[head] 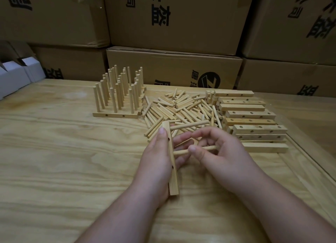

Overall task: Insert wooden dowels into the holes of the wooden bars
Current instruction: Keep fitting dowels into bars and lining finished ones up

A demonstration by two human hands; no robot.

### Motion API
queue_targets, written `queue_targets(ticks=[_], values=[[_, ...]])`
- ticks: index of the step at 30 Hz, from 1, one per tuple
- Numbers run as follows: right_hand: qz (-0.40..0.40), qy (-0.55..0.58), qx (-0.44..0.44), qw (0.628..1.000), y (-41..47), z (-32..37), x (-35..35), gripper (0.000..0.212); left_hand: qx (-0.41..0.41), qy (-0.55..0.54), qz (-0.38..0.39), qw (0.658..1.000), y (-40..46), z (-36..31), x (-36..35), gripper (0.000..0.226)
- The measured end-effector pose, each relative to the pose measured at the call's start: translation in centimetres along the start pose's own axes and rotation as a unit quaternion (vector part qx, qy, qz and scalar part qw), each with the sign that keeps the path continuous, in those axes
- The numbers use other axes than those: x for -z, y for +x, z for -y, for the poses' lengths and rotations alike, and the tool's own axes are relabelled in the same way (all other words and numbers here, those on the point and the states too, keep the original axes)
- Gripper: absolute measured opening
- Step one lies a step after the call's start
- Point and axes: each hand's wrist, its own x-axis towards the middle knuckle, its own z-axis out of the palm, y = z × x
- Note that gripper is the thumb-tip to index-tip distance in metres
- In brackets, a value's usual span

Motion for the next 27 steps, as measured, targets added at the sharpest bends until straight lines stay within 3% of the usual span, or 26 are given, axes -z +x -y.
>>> queue_targets(ticks=[4, 9, 13, 18, 23, 27], values=[[-0.069, 0.127, -0.058, 0.988, 0.3, 0.2, 0.5, 0.005, -0.014, -0.046, -0.027, 0.998, 0.3, 0.2, -0.1, 0.038], [-0.104, 0.136, -0.076, 0.982, 0.5, 0.9, 0.6, 0.010, 0.035, -0.127, -0.025, 0.991, 0.2, -0.2, -0.3, 0.047], [-0.152, 0.087, -0.045, 0.984, 1.7, 2.9, 1.1, 0.011, 0.080, -0.172, -0.036, 0.981, 0.3, -0.7, -0.4, 0.058], [-0.105, -0.027, 0.011, 0.994, 5.6, 6.7, 0.3, 0.015, 0.092, -0.173, -0.029, 0.980, 0.3, -0.8, -0.4, 0.060], [-0.060, -0.081, 0.019, 0.995, 7.7, 8.2, -0.3, 0.014, 0.030, -0.166, -0.023, 0.985, 0.1, -1.1, -0.4, 0.059], [-0.063, -0.031, -0.009, 0.997, 7.3, 6.7, -0.7, 0.018, -0.016, -0.120, -0.051, 0.991, 0.1, -0.5, -0.4, 0.020]])
